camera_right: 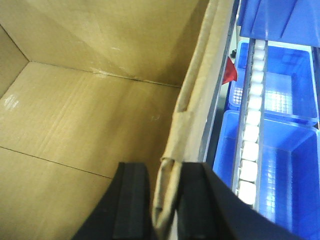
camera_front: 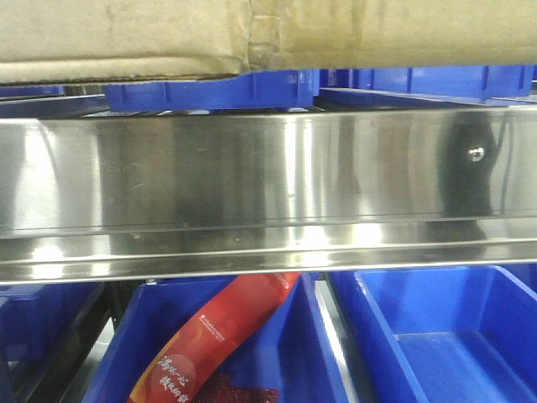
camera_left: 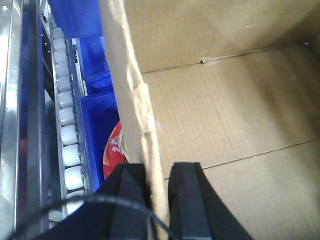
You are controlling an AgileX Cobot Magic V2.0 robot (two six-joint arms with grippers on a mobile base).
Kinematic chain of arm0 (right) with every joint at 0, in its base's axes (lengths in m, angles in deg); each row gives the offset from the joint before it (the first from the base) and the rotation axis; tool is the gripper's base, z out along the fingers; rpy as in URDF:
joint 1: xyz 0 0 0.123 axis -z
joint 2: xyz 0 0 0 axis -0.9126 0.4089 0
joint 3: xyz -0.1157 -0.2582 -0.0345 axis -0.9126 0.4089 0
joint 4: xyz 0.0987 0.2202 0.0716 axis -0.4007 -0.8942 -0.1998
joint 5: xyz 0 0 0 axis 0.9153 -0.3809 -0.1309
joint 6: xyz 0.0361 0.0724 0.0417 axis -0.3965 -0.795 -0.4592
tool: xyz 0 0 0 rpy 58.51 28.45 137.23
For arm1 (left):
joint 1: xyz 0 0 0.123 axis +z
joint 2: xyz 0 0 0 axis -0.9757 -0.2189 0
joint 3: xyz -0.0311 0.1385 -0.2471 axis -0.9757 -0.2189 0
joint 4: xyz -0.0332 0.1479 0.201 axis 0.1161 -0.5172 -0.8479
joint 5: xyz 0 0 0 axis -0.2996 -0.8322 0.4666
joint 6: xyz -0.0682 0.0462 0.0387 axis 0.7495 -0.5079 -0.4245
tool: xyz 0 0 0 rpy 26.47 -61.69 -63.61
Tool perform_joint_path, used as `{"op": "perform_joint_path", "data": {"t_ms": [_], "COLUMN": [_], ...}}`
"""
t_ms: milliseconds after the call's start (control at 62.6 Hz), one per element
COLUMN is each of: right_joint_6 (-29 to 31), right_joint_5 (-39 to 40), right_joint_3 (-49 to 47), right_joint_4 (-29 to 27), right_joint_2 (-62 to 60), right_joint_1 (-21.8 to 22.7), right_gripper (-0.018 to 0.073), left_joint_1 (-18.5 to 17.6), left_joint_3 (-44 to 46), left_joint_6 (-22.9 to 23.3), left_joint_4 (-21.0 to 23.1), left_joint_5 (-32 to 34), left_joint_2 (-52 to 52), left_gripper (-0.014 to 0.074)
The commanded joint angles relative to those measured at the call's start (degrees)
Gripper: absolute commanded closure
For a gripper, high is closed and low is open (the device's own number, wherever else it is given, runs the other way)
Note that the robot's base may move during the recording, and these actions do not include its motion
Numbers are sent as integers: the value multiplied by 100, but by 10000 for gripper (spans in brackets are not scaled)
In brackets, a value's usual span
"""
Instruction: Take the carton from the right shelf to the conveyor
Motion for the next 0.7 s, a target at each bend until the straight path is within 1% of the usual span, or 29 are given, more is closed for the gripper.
{"op": "perform_joint_path", "data": {"t_ms": [0,575,687], "right_joint_6": [157,157,157], "right_joint_5": [386,386,387], "right_joint_3": [-12,-12,-12], "right_joint_4": [-136,-136,-209], "right_joint_2": [-59,-59,-59], "right_joint_1": [-39,-39,-39], "right_gripper": [628,628,628], "left_joint_1": [-53,-53,-53], "left_joint_3": [37,37,37], "left_joint_6": [-43,-43,-43], "left_joint_4": [214,214,214], "left_joint_5": [259,259,259], "left_joint_2": [74,62,62], "left_gripper": [602,602,602]}}
